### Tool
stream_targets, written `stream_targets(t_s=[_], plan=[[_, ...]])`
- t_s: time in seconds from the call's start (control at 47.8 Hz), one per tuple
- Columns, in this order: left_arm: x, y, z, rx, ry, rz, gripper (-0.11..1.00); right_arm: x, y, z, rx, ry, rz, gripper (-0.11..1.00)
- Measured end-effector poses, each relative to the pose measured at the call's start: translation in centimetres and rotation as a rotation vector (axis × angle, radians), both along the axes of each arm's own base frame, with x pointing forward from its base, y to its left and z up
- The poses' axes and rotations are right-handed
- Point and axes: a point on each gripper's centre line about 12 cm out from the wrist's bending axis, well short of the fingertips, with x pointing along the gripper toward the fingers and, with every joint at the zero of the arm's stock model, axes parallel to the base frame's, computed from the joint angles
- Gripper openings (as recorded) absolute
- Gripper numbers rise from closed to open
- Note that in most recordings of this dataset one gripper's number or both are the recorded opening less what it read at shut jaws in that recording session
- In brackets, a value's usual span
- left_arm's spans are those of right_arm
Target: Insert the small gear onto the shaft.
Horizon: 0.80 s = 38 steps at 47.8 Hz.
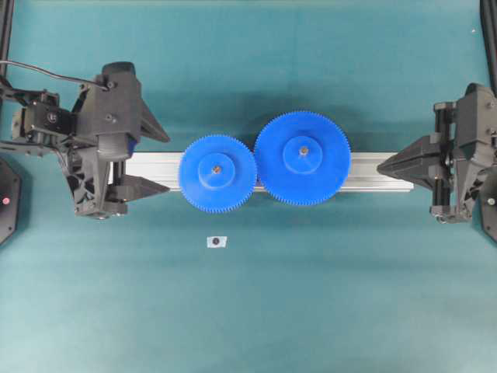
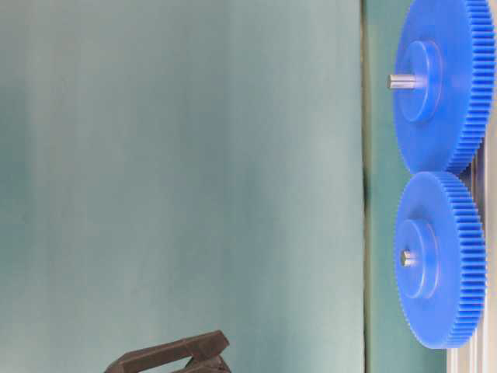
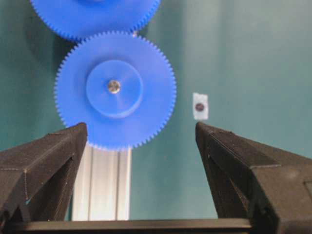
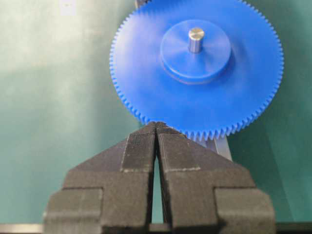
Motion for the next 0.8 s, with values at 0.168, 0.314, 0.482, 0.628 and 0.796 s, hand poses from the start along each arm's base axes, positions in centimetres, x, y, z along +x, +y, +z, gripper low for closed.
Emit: stream_targets(t_s=[0.168,0.314,0.482,0.628,0.796], plan=[[-0.07,0.0,-0.07,0.0,0.002,0.0,0.86,0.0,0.03,0.05,0.0,-0.003,0.001,0.06],[-0.08,0.0,-0.13,-0.004,0.003,0.004,0.86,0.0,0.03,0.05,0.0,-0.003,0.001,0.06],[-0.08,0.0,-0.13,-0.005,0.003,0.005,0.86,0.0,0.0,0.05,0.001,-0.003,-0.001,0.06],[-0.1,0.0,-0.14,-0.006,0.004,0.005,0.86,-0.09,0.01,-0.12,0.001,0.001,-0.001,0.06],[-0.12,0.0,-0.2,-0.006,0.006,0.005,0.86,-0.12,0.01,-0.18,0.001,-0.005,-0.001,0.06]])
